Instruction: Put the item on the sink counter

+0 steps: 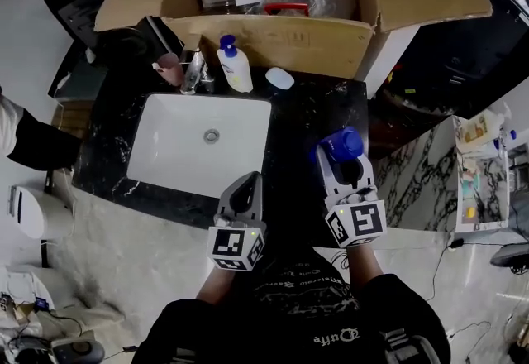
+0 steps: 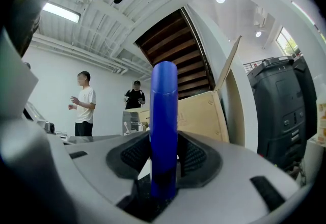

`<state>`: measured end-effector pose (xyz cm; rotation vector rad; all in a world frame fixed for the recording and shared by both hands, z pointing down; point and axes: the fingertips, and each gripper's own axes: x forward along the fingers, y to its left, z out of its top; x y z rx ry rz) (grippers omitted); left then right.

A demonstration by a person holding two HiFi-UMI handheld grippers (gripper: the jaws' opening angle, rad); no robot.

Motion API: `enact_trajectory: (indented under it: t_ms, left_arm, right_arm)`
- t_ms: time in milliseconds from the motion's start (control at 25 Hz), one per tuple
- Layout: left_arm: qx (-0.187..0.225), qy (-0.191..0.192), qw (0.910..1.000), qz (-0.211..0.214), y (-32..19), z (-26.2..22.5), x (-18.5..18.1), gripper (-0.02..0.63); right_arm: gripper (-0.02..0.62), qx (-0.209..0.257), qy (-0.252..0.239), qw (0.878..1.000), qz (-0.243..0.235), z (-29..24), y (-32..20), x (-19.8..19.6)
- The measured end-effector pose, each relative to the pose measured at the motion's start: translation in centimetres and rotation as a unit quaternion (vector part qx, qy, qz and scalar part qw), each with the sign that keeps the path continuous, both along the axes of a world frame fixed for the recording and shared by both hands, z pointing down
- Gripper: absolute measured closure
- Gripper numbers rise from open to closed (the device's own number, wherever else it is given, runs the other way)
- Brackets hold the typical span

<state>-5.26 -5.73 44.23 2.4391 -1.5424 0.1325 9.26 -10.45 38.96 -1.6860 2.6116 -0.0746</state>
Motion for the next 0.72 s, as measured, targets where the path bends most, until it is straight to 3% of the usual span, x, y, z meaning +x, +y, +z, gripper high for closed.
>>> enact_trajectory:
  t_ms: [320, 720]
  left_arm:
    - [0.002, -0.019, 0.9997, 0.017, -2.3, -0.5, 0.1, 0.6]
    - [-0.01, -0.009, 0.9998, 0.016, -4.0, 0.1, -0.6, 0.6]
  right_arm:
    - [0.442, 0.022, 0.016, 1.0, 0.016, -1.7, -4.5, 0.6]
    - [0.442, 0.033, 0.047, 0.998, 0.019, -2.1, -10.2, 0.4]
